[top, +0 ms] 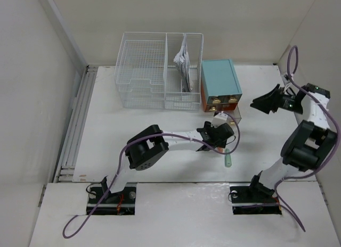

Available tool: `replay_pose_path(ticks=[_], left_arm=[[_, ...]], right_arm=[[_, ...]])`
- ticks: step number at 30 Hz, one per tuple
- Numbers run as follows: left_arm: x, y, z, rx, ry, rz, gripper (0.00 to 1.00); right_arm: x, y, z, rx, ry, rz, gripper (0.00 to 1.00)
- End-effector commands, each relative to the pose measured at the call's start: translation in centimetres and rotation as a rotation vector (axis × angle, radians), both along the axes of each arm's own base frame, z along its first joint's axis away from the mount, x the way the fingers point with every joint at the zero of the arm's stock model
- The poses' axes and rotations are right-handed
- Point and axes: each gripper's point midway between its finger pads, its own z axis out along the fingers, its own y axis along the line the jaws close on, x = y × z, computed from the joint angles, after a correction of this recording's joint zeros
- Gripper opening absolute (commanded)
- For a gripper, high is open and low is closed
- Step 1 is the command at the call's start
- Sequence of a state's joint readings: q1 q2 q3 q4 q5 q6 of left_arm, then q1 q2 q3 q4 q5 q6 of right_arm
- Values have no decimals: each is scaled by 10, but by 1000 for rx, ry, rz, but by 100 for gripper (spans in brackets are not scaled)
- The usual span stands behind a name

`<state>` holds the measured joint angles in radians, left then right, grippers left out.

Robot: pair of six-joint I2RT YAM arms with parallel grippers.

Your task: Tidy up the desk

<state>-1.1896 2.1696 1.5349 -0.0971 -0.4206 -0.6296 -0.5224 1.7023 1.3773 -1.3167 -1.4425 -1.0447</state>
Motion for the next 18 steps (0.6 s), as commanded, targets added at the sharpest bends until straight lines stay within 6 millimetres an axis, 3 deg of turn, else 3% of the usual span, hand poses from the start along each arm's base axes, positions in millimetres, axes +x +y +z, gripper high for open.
replay_pose_path(ticks=[1,3,5,6,7,8,9,10,11,13,15,16,18], left_arm=[[-17,20,-21,133,66,-2,58],[-15,16,-17,133,61,-9,57],[-22,16,-31,162,79,-23,54],[-21,14,-28,160,79,-24,52],[-24,14,-33,165,91,-30,49],[-23,11,-30,157,88,-31,44],[-23,11,-30,157,88,-31,41],[-25,13,-31,164,99,-36,38],[-25,14,-36,173,102,-36,34],[-27,13,-36,170,111,-42,30],[-28,15,-37,178,114,-41,30],[-32,13,-37,179,113,-50,25],[-34,15,-38,186,124,-55,23]], right_arm=[[-14,9,63,-152,-260,16,67],[-23,12,92,-252,-383,14,67],[-21,8,108,-354,-463,-9,69],[-23,7,115,-365,-434,-40,69],[-29,3,126,-460,-464,-95,69],[-15,-9,147,-557,-588,-164,69],[-17,-12,158,-560,-574,-249,69],[-26,-20,167,-659,-622,-361,69],[-22,-29,183,-692,-696,-453,69],[-35,-32,210,-748,-780,-553,69],[-38,-34,216,-761,-772,-579,63],[-42,-32,225,-764,-782,-581,59],[-40,-26,214,-714,-716,-530,50]])
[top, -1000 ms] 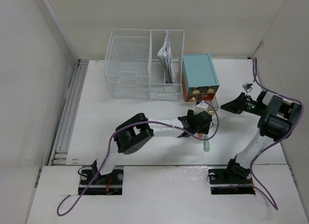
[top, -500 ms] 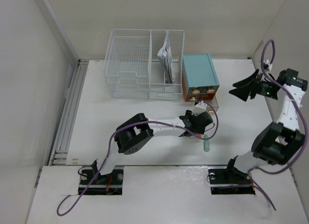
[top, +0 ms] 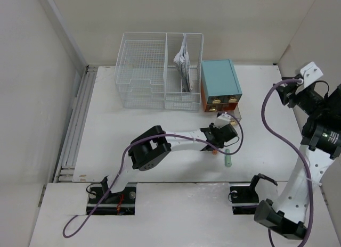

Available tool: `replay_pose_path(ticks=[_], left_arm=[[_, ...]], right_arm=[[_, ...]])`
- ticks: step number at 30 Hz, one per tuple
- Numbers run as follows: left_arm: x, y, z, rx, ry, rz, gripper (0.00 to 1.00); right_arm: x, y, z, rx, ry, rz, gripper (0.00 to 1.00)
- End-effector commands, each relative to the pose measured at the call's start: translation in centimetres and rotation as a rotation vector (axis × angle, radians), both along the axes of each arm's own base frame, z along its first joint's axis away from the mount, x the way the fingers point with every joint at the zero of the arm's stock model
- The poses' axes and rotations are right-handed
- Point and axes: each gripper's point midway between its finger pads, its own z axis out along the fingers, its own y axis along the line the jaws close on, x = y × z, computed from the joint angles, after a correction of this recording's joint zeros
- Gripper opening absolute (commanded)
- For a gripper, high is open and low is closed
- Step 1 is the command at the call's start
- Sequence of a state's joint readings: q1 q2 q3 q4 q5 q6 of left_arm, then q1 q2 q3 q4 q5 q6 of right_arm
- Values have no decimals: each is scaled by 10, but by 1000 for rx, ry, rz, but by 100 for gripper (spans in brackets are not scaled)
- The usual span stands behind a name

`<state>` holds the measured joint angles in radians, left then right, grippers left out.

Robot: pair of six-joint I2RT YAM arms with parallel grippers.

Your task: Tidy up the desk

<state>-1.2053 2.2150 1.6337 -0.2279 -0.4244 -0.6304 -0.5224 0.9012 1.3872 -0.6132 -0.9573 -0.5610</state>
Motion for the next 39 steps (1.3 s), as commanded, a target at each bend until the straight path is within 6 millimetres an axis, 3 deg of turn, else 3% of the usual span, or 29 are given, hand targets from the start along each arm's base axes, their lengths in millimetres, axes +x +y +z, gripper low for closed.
replay_pose_path(ticks=[1,5,8,10,13,14,15,16,17,18,19,21,22,25,28,29,31,33,34,35,36,37,38,39], left_arm=[[-27,17,-34,113,99,-41,22],[-30,22,-41,129,114,-45,14],[-31,25,-37,128,113,-45,5],[-31,30,-37,140,104,-46,4],[-27,26,-14,96,75,-41,0],[-25,26,-8,92,61,-43,0],[-24,23,5,59,48,-44,0],[-23,19,21,21,33,-44,0],[-23,19,21,20,33,-44,0],[-20,13,39,-24,9,-52,0],[-20,12,44,-39,4,-53,0],[-14,10,59,-77,-17,-63,0],[-1,9,73,-124,-31,-44,0],[10,6,94,-171,-50,-54,0],[24,10,106,-176,-72,-45,0],[28,13,124,-205,-88,-36,0],[30,29,123,-196,-100,-13,0],[29,40,149,-274,-130,5,0],[24,54,137,-262,-120,24,0],[20,60,142,-284,-123,31,0],[22,70,168,-348,-162,46,0],[18,76,173,-380,-158,62,0],[13,89,163,-367,-154,77,0],[8,99,184,-420,-178,76,0]], right_arm=[[17,-14,8,67,20,-54,37],[19,-16,4,95,48,-68,25],[8,-22,24,17,-85,-148,17],[-7,-22,33,-3,-183,-202,26],[-19,-7,29,-117,-178,-127,57],[-28,8,2,-100,-50,-39,74],[-32,13,-5,-127,-11,1,85],[-38,16,-11,-182,26,38,85],[-41,17,-11,-199,28,43,85],[-40,13,-12,-213,30,24,77],[-43,12,-10,-226,23,3,71],[-52,8,-28,-223,68,-44,57],[-55,7,-34,-222,85,-61,46],[-70,5,-77,-204,230,-81,37],[-80,4,-114,-185,362,-74,39],[-81,3,-121,-190,386,-75,42],[-76,-1,-134,-178,438,-57,54],[-73,-3,-139,-169,474,-43,60],[-65,-5,-145,-149,506,-21,62],[-65,-2,-153,-125,544,14,62],[-63,-2,-159,-138,562,57,61],[-58,-3,-167,-108,616,90,59],[-55,-3,-169,-90,629,102,58],[-52,0,-172,-97,636,126,56]])
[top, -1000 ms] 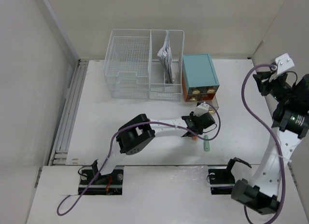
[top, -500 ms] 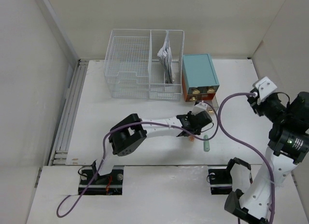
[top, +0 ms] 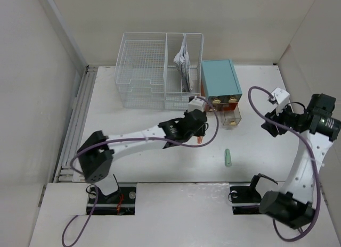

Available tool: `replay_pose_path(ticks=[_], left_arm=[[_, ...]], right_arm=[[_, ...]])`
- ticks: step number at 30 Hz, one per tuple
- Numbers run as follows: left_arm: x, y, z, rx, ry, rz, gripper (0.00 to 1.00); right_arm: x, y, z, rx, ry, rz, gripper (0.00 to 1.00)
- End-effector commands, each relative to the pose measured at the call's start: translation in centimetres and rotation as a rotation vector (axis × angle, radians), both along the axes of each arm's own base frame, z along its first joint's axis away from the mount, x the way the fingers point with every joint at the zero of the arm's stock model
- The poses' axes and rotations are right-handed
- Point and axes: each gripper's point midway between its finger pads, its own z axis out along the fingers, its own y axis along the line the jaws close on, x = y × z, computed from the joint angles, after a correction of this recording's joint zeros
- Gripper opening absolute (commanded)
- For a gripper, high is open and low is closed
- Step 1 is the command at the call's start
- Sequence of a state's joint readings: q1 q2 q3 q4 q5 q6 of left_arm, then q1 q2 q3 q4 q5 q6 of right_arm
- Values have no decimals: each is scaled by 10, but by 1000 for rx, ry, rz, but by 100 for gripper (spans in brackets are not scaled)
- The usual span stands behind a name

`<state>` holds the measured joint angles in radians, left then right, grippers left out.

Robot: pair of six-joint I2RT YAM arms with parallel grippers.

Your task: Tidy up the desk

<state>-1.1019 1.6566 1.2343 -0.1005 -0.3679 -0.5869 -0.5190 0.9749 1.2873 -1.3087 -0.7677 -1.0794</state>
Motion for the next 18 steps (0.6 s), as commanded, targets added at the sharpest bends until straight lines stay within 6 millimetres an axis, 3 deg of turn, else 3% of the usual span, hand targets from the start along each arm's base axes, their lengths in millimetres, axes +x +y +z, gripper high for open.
replay_pose_path(ticks=[1,2,3,4,6,7,9,11,13,16,18], left_arm=[[-4,19,61,-211,-89,48,0],[-10,30,51,-207,-76,55,0],[-14,37,52,-214,-79,55,0],[-17,44,67,-264,-92,60,0],[-23,57,61,-265,-88,75,0],[-28,61,68,-290,-95,77,0],[-36,69,60,-284,-84,81,0],[-39,76,62,-302,-83,85,0],[-41,79,57,-294,-79,86,0],[-46,80,50,-290,-69,81,0],[-46,80,50,-290,-68,81,0]], right_arm=[[-1,12,-18,19,73,127,56],[0,16,-21,7,81,156,56],[0,24,-27,5,107,200,56],[0,29,-27,-1,103,229,54],[-4,38,-34,-29,129,281,54],[-5,52,-33,-62,99,354,54],[-12,61,-33,-105,44,378,58],[-1,66,-31,-176,-40,371,59],[-4,62,-50,-238,-31,331,61],[-16,73,-79,-339,-45,465,62],[-13,76,-80,-436,-141,543,62]])
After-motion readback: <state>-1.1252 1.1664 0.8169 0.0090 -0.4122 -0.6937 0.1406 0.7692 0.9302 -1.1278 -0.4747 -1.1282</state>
